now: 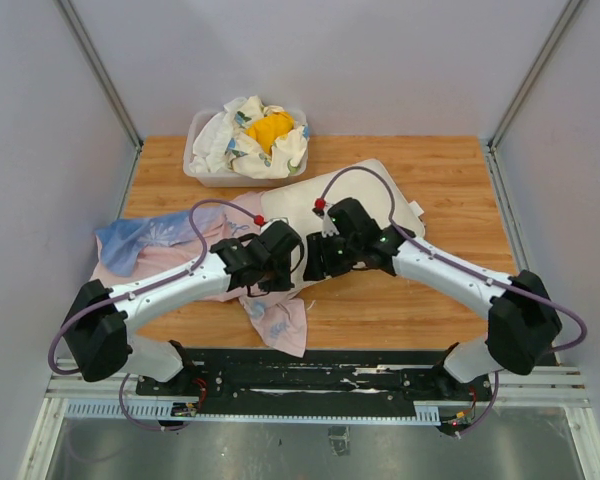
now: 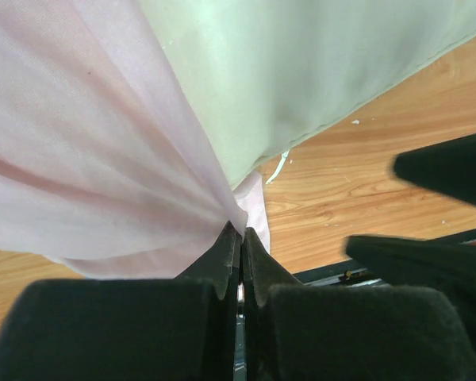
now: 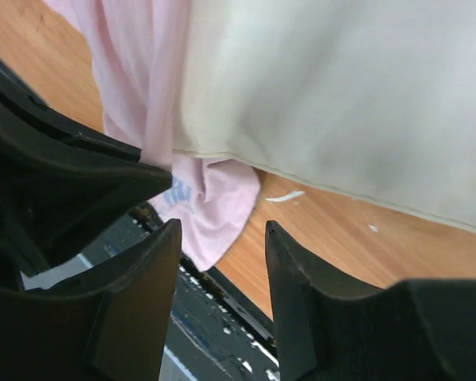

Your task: Put the pillow into the pillowcase

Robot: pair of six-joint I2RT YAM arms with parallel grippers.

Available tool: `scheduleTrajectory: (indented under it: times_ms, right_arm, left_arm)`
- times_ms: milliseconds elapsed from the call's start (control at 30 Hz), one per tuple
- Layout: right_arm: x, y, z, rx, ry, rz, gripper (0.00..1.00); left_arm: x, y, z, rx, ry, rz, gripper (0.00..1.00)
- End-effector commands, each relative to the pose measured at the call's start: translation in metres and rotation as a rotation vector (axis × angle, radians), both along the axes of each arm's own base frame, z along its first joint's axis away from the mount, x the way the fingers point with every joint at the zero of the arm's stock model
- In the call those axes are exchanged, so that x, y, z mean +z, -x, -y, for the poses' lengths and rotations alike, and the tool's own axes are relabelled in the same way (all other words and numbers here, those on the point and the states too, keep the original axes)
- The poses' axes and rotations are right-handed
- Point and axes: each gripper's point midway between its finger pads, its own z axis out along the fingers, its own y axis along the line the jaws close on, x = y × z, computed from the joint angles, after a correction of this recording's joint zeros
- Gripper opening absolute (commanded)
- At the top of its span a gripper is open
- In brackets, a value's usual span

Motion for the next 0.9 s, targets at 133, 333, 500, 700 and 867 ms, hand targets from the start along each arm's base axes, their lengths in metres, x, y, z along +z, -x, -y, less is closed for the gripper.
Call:
scheduleTrajectory:
  times_ms: [133,333,500,700,867]
  right_arm:
    - [0.018,-0.061,0.075,-0.112,0.344,0.298,0.61]
    - [-0.014,-0.092,0.074,-0.079,0.496,0.296,0.64]
    - [-0.048,-0.092,0.063,-0.033,0.506,0.238,0.65]
    - [-0.095,-0.077,0.059,0.008,0.514,0.130,0.31]
    - [-0.096,-0.069,0.052,-0.010,0.459,0.092,0.01]
  left_arm:
    - [0.005,0.001,0.009,-0.009,0.067,-0.002,0.00]
    - [0.007,0.000,0.011,-0.006,0.074,0.003,0.00]
    - [0.007,-0.002,0.008,0.002,0.069,0.008,0.00]
    - [0.005,-0.004,0.008,0.003,0.068,0.003,0.00]
    - [0.004,-0.004,0.005,0.006,0.061,0.002,0.00]
